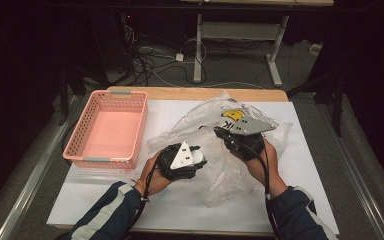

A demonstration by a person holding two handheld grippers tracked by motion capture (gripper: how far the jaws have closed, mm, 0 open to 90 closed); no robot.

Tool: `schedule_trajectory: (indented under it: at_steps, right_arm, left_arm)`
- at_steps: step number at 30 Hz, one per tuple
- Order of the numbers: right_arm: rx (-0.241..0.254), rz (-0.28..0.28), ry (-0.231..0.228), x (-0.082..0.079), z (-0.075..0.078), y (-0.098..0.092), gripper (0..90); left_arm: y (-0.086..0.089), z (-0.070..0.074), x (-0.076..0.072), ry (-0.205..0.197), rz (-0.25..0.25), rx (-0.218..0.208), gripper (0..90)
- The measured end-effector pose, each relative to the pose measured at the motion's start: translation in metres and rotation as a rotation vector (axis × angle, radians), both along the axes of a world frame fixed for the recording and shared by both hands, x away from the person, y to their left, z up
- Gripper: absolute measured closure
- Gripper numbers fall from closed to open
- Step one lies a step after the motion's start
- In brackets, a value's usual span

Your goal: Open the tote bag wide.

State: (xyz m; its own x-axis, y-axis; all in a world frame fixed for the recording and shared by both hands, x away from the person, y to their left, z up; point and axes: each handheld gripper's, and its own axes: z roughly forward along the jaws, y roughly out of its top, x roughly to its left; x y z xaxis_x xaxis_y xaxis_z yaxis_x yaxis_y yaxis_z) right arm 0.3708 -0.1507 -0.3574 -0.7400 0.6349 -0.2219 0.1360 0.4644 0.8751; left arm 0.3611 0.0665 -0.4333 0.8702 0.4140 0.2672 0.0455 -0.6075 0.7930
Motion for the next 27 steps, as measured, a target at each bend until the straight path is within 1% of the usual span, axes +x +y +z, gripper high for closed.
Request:
schedule_trajectory:
  at_steps: [1, 3, 5, 7, 9, 11, 12, 13, 15, 17, 19, 22, 23, 24, 27]
  right_arm:
    - [-0.005, 0.003, 0.003, 0.000, -0.001, 0.001, 90.0]
    - [-0.009, 0.006, 0.008, 0.001, -0.004, 0.002, 90.0]
    - [-0.013, 0.008, 0.018, 0.002, -0.006, 0.003, 90.0]
    - [-0.018, 0.014, 0.030, 0.004, -0.009, 0.003, 90.0]
    - [-0.023, 0.014, 0.046, 0.005, -0.013, 0.004, 90.0]
    - [-0.031, 0.017, 0.057, 0.007, -0.016, 0.004, 90.0]
    - [-0.029, 0.015, 0.062, 0.008, -0.017, 0.004, 90.0]
    - [-0.029, 0.015, 0.067, 0.008, -0.018, 0.004, 90.0]
    - [-0.030, 0.015, 0.077, 0.010, -0.020, 0.003, 90.0]
    - [-0.030, 0.013, 0.087, 0.012, -0.022, 0.003, 90.0]
    - [-0.036, 0.013, 0.090, 0.012, -0.024, 0.002, 90.0]
    - [-0.033, 0.012, 0.093, 0.013, -0.024, 0.001, 90.0]
    - [-0.036, 0.013, 0.092, 0.014, -0.024, 0.001, 90.0]
    - [-0.037, 0.010, 0.094, 0.013, -0.024, 0.001, 90.0]
    - [-0.039, 0.010, 0.094, 0.012, -0.024, 0.001, 90.0]
  left_arm:
    - [-0.004, -0.003, 0.003, -0.003, 0.004, 0.008, 48.3]
    - [-0.010, -0.009, 0.009, 0.008, 0.009, 0.009, 48.3]
    - [-0.017, -0.015, 0.017, 0.000, 0.018, 0.033, 48.3]
    - [-0.022, -0.021, 0.026, 0.014, 0.029, 0.023, 48.3]
    - [-0.027, -0.027, 0.034, 0.019, 0.043, 0.028, 48.2]
    - [-0.032, -0.032, 0.041, 0.034, 0.050, 0.034, 48.2]
    - [-0.035, -0.035, 0.043, 0.027, 0.061, 0.039, 48.1]
    - [-0.037, -0.037, 0.044, 0.027, 0.070, 0.039, 48.1]
    - [-0.038, -0.039, 0.046, 0.044, 0.076, 0.012, 47.8]
    - [-0.037, -0.038, 0.045, 0.038, 0.067, 0.025, 47.1]
    - [-0.036, -0.035, 0.043, 0.032, 0.072, 0.037, 36.4]
    - [-0.032, -0.030, 0.036, 0.019, 0.073, 0.027, 36.1]
    - [-0.030, -0.029, 0.033, 0.014, 0.078, 0.022, 33.6]
    - [-0.028, -0.027, 0.029, 0.002, 0.072, 0.036, 32.2]
    - [-0.020, -0.021, 0.014, -0.053, 0.063, 0.071, 31.5]
